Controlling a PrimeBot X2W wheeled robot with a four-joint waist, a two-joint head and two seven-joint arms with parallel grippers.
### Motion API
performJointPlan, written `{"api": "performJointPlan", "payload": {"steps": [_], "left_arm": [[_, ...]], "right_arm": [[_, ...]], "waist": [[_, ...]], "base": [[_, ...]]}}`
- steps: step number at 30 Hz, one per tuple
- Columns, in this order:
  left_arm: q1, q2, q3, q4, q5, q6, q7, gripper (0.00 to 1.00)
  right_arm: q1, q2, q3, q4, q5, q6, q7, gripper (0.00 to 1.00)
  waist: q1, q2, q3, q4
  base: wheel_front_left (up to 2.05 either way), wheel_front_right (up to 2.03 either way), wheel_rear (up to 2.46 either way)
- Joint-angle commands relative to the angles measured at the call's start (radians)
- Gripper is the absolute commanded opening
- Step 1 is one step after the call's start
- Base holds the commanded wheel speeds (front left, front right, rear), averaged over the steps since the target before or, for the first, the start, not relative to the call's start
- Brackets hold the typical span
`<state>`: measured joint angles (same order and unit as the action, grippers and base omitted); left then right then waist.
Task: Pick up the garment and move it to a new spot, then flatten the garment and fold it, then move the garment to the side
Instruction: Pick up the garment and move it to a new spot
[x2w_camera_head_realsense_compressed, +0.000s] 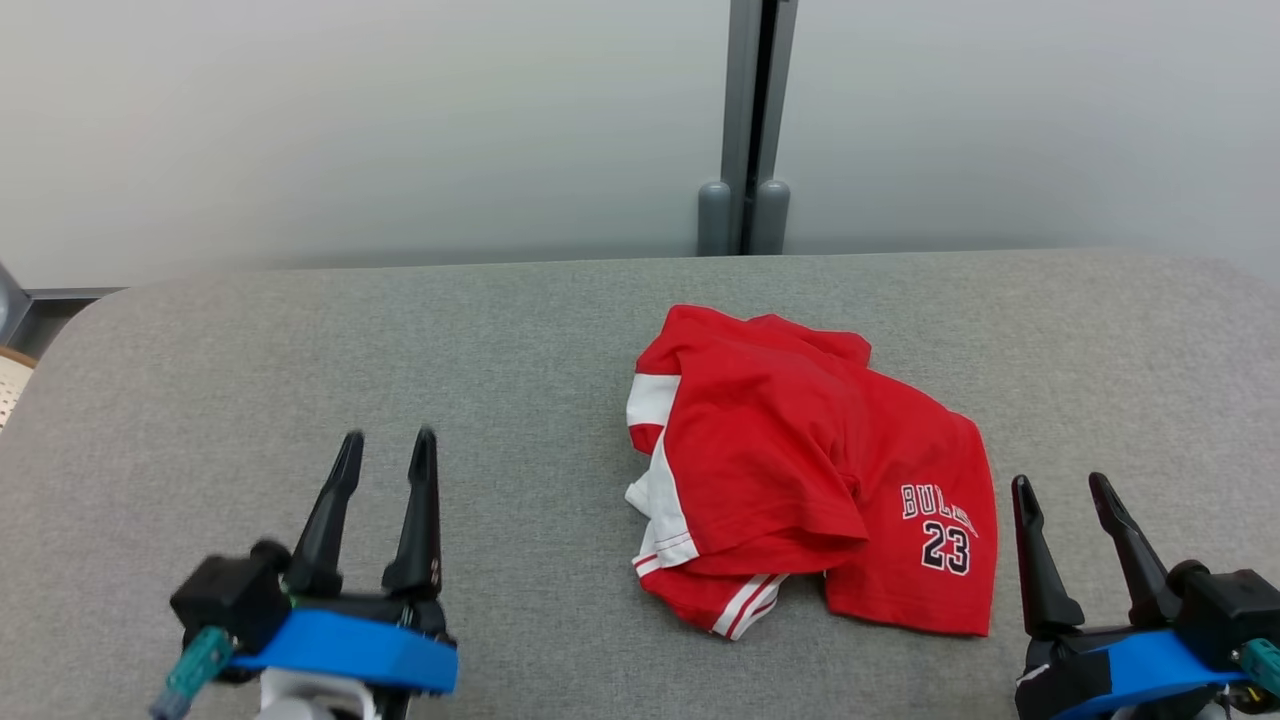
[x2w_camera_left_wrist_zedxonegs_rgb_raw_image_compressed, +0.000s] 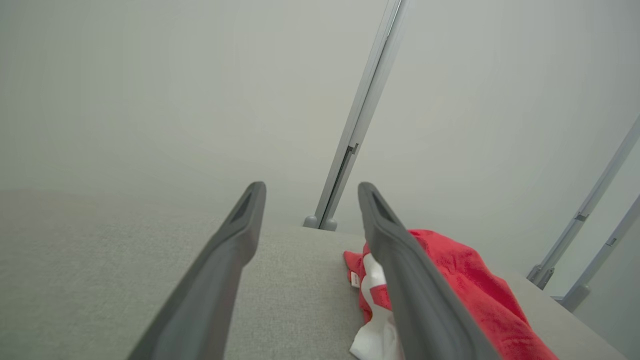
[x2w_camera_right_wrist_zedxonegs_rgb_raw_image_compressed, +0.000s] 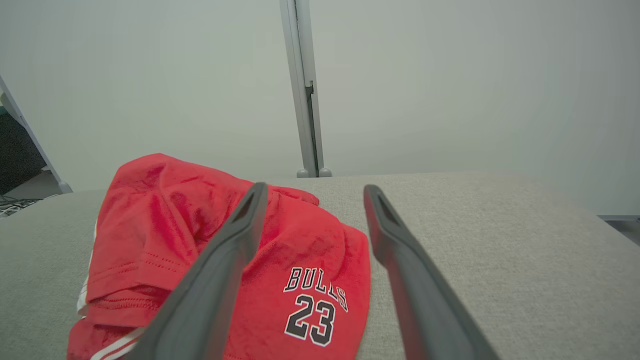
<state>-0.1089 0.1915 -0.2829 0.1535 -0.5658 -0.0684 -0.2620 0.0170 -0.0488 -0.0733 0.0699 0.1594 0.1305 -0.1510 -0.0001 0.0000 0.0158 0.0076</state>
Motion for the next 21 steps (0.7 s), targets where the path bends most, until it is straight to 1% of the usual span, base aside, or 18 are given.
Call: {"api": "performJointPlan", "payload": {"steps": [1, 4, 9, 14, 21], "left_arm": [[0.027, 0.006, 0.009, 0.001, 0.026, 0.006, -0.004, 1.0], [0.066, 0.014, 0.057, -0.008, 0.075, 0.017, -0.004, 1.0], [0.132, 0.034, 0.094, 0.003, 0.144, 0.04, -0.004, 1.0], [0.187, 0.03, 0.112, 0.013, 0.154, 0.051, -0.004, 1.0], [0.214, 0.038, 0.106, 0.018, 0.157, 0.058, -0.004, 1.0]], "right_arm": [[0.017, -0.003, -0.005, -0.004, -0.006, 0.0, 0.001, 1.0], [0.026, -0.003, -0.016, -0.009, -0.012, 0.0, 0.011, 1.0], [0.044, -0.003, -0.022, -0.017, -0.027, 0.0, 0.022, 1.0], [0.059, -0.003, -0.028, -0.025, -0.034, 0.0, 0.032, 1.0], [0.071, -0.003, -0.028, -0.034, -0.035, 0.0, 0.041, 1.0]], "waist": [[0.0001, 0.0, -0.005, 0.008], [0.0001, 0.0, -0.006, 0.016], [0.0001, 0.0, -0.012, 0.019], [0.0001, 0.0, -0.02, 0.015], [0.0001, 0.0, -0.021, 0.011]], "base": [[0.0, 0.0, 0.0], [0.0, 0.0, 0.0], [0.0, 0.0, 0.0], [0.0, 0.0, 0.0], [0.0, 0.0, 0.0]]}}
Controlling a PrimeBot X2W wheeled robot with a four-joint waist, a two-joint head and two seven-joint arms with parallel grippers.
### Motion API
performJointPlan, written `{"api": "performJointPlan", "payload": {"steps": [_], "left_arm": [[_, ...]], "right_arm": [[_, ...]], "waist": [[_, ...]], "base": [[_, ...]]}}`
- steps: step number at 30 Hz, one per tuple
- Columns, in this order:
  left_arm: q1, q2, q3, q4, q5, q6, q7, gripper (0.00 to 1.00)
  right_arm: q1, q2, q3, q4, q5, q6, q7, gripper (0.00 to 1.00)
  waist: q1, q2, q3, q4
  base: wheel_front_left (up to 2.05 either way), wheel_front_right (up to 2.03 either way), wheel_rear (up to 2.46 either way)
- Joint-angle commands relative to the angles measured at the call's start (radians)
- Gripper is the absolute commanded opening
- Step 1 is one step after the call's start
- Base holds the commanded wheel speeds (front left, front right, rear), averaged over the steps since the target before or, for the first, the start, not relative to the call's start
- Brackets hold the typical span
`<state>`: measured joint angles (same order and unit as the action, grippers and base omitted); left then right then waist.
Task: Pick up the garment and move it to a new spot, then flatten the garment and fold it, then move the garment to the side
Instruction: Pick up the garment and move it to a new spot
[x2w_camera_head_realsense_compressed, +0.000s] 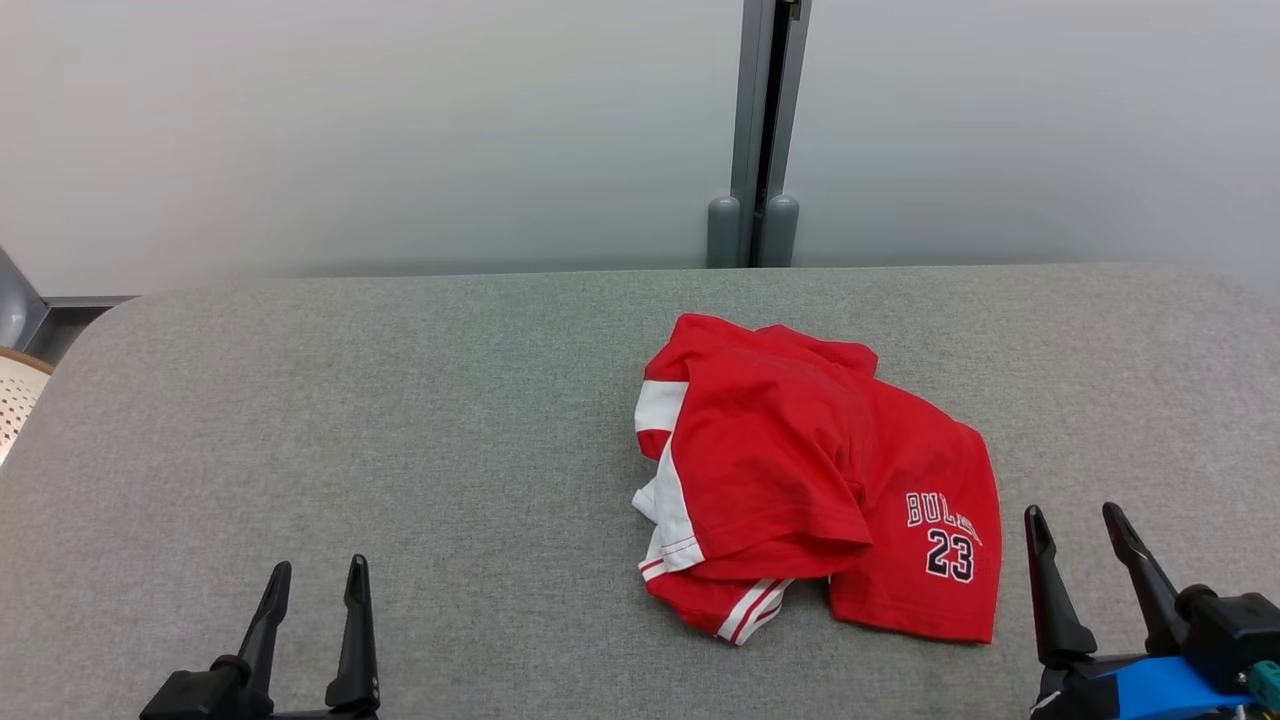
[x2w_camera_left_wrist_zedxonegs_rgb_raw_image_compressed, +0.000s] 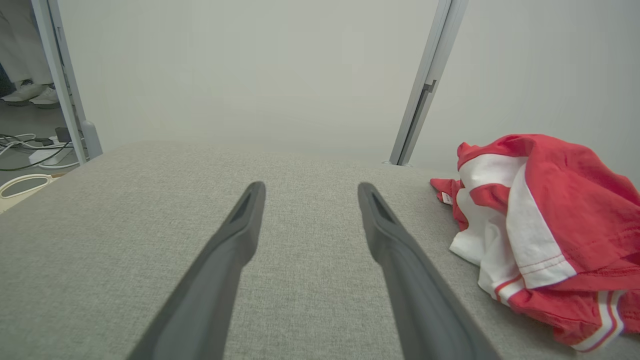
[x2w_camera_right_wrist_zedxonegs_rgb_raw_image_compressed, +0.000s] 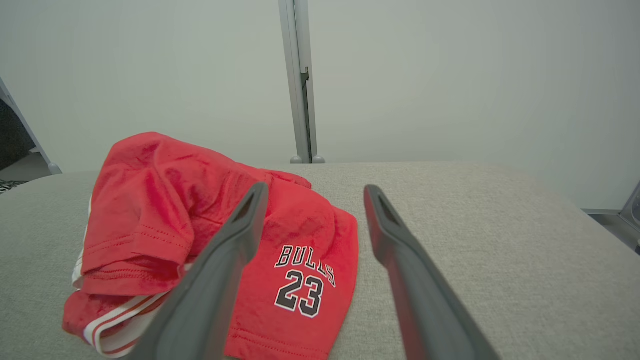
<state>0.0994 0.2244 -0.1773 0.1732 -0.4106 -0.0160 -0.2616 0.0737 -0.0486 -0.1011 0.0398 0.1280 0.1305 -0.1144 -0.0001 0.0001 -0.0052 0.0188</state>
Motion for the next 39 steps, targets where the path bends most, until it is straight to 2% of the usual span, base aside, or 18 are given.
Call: {"api": "performJointPlan", "payload": {"steps": [1, 13, 19, 22, 28, 33, 39], "left_arm": [[0.007, 0.004, -0.002, -0.006, 0.002, 0.007, -0.003, 1.0], [-0.018, 0.01, -0.018, -0.055, 0.0, 0.026, 0.05, 1.0], [-0.121, -0.008, -0.09, -0.114, -0.024, 0.002, 0.242, 1.0], [-0.2, -0.022, -0.139, -0.122, -0.039, -0.025, 0.35, 1.0], [-0.342, -0.048, -0.195, -0.059, -0.055, -0.061, 0.453, 1.0], [-0.412, -0.071, -0.183, 0.017, -0.082, -0.049, 0.484, 1.0], [-0.453, -0.077, -0.171, 0.084, -0.101, -0.035, 0.507, 1.0]], "right_arm": [[0.013, -0.003, 0.001, -0.005, -0.003, 0.0, 0.005, 1.0], [-0.003, -0.003, 0.019, -0.01, 0.008, 0.0, 0.005, 1.0], [-0.026, -0.003, 0.027, -0.014, 0.013, 0.0, 0.0, 1.0], [-0.036, -0.003, 0.037, -0.011, 0.017, 0.0, -0.002, 1.0], [-0.068, -0.003, 0.07, 0.001, 0.025, 0.0, -0.013, 1.0], [-0.085, -0.003, 0.1, 0.013, 0.034, 0.0, -0.025, 1.0], [-0.096, -0.003, 0.12, 0.037, 0.055, 0.0, -0.047, 1.0]], "waist": [[0.0001, -0.0001, 0.0, -0.001], [0.0001, -0.0001, 0.012, -0.023], [0.0001, -0.0001, 0.042, -0.047], [0.0001, -0.0001, 0.061, -0.071], [0.0001, -0.0001, 0.103, -0.151], [0.0001, -0.0001, 0.131, -0.222], [0.0001, -0.0001, 0.152, -0.277]], "base": [[0.0, 0.0, 0.0], [0.0, 0.0, 0.0], [0.0, 0.0, 0.0], [0.0, 0.0, 0.0], [0.0, 0.0, 0.0], [0.0, 0.0, 0.0], [0.0, 0.0, 0.0]]}}
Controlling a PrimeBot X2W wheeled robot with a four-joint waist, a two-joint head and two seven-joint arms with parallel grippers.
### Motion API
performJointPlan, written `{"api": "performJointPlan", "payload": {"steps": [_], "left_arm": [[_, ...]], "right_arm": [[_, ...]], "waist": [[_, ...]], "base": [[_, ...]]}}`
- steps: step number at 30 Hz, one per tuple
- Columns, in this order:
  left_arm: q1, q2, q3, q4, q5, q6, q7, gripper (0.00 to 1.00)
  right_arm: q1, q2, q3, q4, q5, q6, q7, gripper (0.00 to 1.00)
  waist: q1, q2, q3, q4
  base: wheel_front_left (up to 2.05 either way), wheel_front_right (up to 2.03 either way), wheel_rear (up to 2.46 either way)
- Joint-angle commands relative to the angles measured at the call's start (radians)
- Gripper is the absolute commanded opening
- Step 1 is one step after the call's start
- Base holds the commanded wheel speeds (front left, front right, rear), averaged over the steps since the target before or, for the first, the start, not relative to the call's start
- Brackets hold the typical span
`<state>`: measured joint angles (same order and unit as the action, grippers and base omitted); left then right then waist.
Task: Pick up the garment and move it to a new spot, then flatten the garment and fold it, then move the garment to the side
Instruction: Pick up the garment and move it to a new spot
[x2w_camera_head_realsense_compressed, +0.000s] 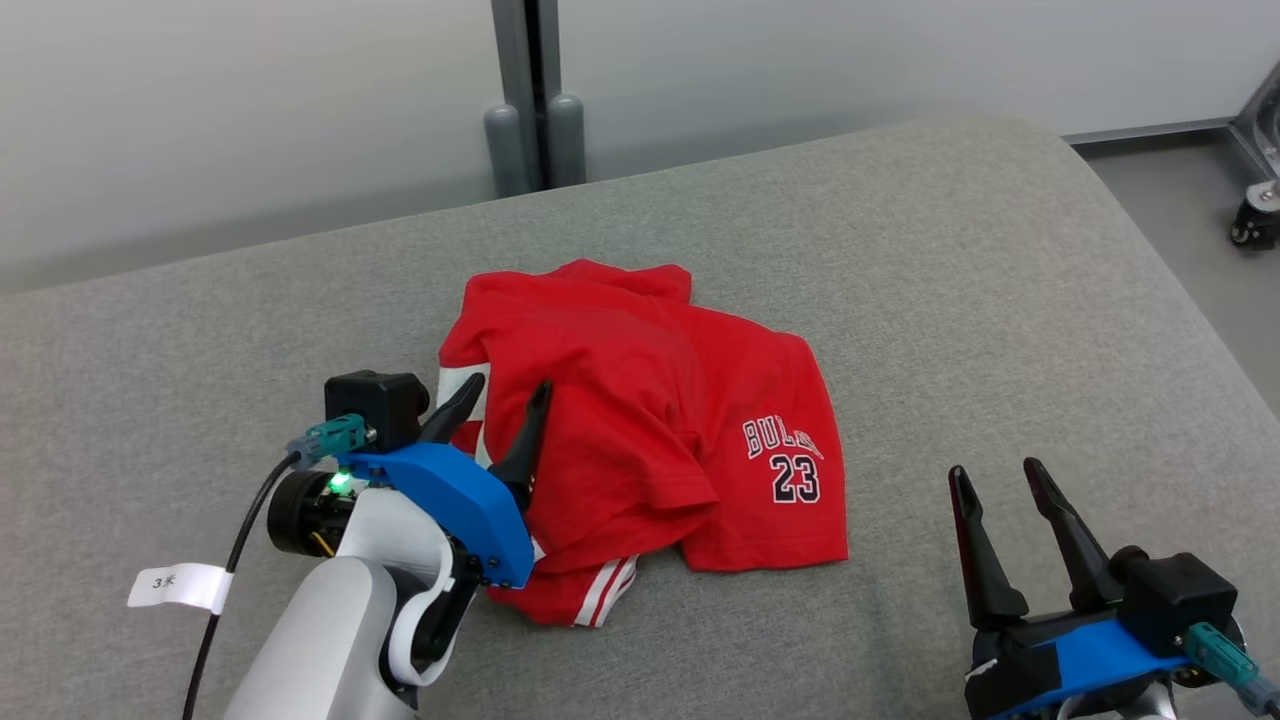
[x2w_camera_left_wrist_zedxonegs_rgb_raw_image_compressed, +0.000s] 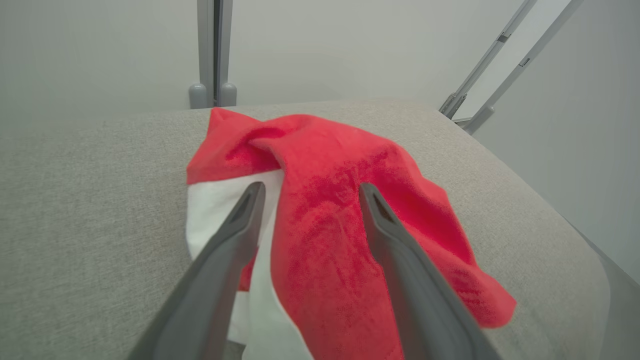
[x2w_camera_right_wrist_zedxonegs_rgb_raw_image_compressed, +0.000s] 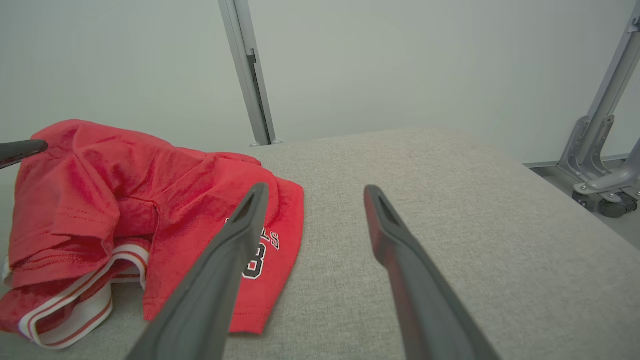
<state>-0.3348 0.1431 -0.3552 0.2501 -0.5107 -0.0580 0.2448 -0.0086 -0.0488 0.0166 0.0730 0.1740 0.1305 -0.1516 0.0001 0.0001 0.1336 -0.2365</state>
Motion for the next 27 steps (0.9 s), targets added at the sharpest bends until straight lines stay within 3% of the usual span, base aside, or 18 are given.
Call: {"api": "performJointPlan", "payload": {"steps": [1, 11, 12, 13, 14, 27], "left_arm": [[-0.022, 0.005, 0.006, 0.014, -0.002, 0.006, 0.005, 1.0], [-0.04, -0.018, -0.015, 0.012, -0.032, -0.018, 0.0, 1.0], [-0.042, -0.02, -0.019, 0.013, -0.035, -0.02, 0.0, 0.54], [-0.045, -0.021, -0.023, 0.017, -0.034, -0.021, -0.002, 0.33], [-0.048, -0.022, -0.025, 0.022, -0.034, -0.023, -0.005, 0.0], [-0.135, -0.052, -0.022, -0.031, -0.017, -0.033, -0.177, 0.0]], "right_arm": [[-0.017, -0.003, 0.004, 0.008, 0.013, 0.0, -0.012, 1.0], [-0.013, -0.003, -0.001, 0.027, 0.012, 0.0, -0.029, 1.0], [-0.015, -0.003, -0.002, 0.028, 0.011, 0.0, -0.029, 1.0], [-0.017, -0.003, -0.002, 0.029, 0.01, 0.0, -0.028, 1.0], [-0.019, -0.003, -0.001, 0.03, 0.01, 0.0, -0.027, 1.0], [0.009, -0.003, -0.01, 0.021, 0.0, 0.0, -0.013, 1.0]], "waist": [[-0.0001, -0.0001, 0.014, -0.028], [-0.0001, -0.0001, 0.009, -0.05], [-0.0001, -0.0001, 0.006, -0.05], [-0.0001, -0.0001, 0.004, -0.05], [-0.0001, -0.0001, 0.002, -0.051], [-0.0001, -0.0001, -0.027, -0.011]], "base": [[0.0, 0.0, 0.0], [0.0, 0.0, 0.0], [0.0, 0.0, 0.0], [0.0, 0.0, 0.0], [0.0, 0.0, 0.0], [0.0, 0.0, 0.0]]}}
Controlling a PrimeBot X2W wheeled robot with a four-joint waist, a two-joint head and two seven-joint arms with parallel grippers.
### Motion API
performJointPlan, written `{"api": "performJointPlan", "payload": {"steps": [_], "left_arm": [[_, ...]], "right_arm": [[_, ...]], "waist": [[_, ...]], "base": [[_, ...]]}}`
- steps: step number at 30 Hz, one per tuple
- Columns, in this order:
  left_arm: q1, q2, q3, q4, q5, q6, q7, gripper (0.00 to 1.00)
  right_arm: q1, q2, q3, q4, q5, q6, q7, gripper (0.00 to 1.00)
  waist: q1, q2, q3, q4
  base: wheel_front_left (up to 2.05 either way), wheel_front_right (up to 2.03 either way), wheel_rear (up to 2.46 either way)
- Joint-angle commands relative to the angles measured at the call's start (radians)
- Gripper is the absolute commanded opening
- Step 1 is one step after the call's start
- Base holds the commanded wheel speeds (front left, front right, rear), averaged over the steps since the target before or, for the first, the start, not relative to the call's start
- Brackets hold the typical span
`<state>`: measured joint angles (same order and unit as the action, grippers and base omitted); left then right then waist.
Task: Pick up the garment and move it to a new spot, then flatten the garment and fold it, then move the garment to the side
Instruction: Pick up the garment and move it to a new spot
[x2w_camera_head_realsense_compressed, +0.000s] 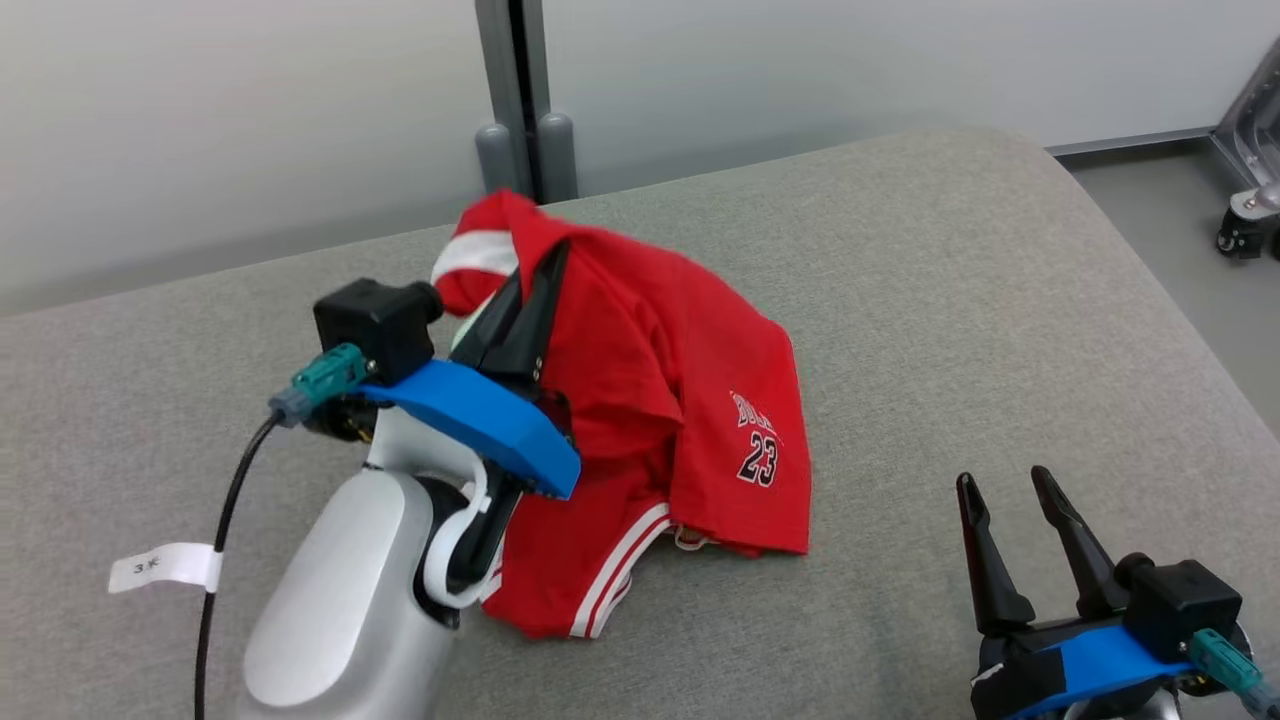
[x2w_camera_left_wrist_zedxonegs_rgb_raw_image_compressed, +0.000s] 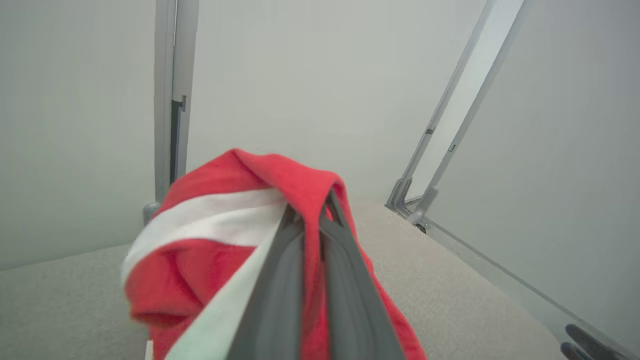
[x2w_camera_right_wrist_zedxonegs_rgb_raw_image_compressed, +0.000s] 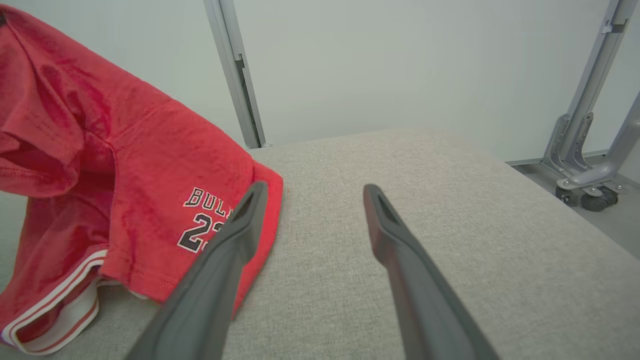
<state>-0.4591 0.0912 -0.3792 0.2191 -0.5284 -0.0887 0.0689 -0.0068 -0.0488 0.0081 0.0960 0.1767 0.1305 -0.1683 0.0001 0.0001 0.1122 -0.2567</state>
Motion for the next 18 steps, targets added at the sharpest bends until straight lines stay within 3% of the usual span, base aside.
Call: {"api": "performJointPlan", "payload": {"steps": [1, 7, 18], "left_arm": [[-0.027, -0.002, 0.004, -0.019, 0.001, -0.003, -0.015, 0.0], [-0.141, 0.021, 0.007, -0.117, -0.015, -0.015, 0.021, 0.0], [-0.278, 0.227, 0.098, -0.214, -0.029, -0.02, 0.19, 0.0]], "right_arm": [[0.008, -0.003, -0.002, -0.003, -0.005, 0.0, 0.006, 1.0], [0.021, -0.003, -0.013, -0.023, -0.003, 0.0, 0.013, 1.0], [0.043, -0.003, -0.009, -0.025, 0.014, 0.0, 0.01, 1.0]], "waist": [[-0.0001, -0.0001, -0.009, 0.019], [-0.0001, -0.0001, -0.029, 0.106], [-0.0001, -0.0001, -0.057, 0.322]], "base": [[0.0, 0.0, 0.0], [0.0, 0.0, 0.0], [0.0, 0.0, 0.0]]}}
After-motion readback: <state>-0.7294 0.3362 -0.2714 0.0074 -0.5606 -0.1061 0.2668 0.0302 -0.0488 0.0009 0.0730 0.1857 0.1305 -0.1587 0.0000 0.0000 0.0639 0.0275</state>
